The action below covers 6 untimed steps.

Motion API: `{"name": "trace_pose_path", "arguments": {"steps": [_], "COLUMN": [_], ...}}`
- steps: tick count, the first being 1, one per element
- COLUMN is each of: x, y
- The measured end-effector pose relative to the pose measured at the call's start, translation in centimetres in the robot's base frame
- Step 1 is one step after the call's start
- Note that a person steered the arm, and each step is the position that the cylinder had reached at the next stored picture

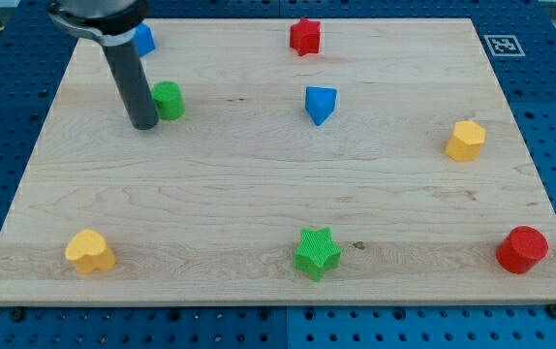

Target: Push the green circle diagonally in between the blue blocks

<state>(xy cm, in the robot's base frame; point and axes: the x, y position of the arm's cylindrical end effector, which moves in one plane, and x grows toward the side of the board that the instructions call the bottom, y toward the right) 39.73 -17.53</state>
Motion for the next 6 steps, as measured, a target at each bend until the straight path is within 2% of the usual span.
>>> {"name": "trace_pose_path", "arguments": {"steps": [1, 2, 5, 6], "x": [-2.4, -3.5, -3.9, -2.9], "y": [0.1, 3.7, 5.0, 7.1]}}
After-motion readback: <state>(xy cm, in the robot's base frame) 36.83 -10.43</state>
